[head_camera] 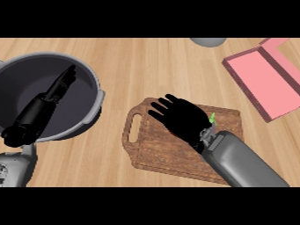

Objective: Pick the bell pepper from the cutting board and place it in the cardboard box

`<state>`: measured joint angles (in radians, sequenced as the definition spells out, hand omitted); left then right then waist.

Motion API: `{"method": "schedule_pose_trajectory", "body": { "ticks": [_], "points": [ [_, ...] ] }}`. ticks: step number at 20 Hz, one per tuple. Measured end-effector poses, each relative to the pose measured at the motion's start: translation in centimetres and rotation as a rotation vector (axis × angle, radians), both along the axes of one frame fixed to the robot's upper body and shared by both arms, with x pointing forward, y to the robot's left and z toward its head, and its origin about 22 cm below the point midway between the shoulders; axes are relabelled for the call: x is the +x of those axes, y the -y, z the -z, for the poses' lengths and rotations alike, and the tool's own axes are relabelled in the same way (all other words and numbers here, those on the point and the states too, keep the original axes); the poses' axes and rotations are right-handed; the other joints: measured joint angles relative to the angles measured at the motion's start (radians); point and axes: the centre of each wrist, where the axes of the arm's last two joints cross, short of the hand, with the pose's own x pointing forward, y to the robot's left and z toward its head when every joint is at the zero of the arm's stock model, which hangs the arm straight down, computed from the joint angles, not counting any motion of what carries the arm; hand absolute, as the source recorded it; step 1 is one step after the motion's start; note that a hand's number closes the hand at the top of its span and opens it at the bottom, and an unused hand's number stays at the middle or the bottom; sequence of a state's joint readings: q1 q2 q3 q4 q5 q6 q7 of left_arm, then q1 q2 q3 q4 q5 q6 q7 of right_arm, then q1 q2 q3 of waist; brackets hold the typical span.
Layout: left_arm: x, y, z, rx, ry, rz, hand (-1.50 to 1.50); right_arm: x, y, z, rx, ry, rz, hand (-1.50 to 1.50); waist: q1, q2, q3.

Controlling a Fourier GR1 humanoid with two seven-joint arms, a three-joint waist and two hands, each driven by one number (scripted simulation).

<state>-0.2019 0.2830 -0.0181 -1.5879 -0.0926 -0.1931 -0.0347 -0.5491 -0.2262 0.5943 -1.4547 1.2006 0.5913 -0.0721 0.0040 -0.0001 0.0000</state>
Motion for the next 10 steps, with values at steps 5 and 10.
{"method": "schedule_pose_trajectory", "body": {
  "ticks": [5, 10],
  "points": [
    [-0.1, 0.1, 0.4, -0.008, -0.002, 0.003, 0.0, 1.0, 0.4, 1.9, -0.016, 0.031, 0.022, -1.5, 0.001, -0.002, -0.002],
    [0.7, 0.0, 0.1, -0.003, 0.0, -0.001, 0.0, 1.9, -0.6, 2.8, -0.02, 0.013, 0.037, -1.5, 0.001, -0.002, -0.001]
  ]
}}
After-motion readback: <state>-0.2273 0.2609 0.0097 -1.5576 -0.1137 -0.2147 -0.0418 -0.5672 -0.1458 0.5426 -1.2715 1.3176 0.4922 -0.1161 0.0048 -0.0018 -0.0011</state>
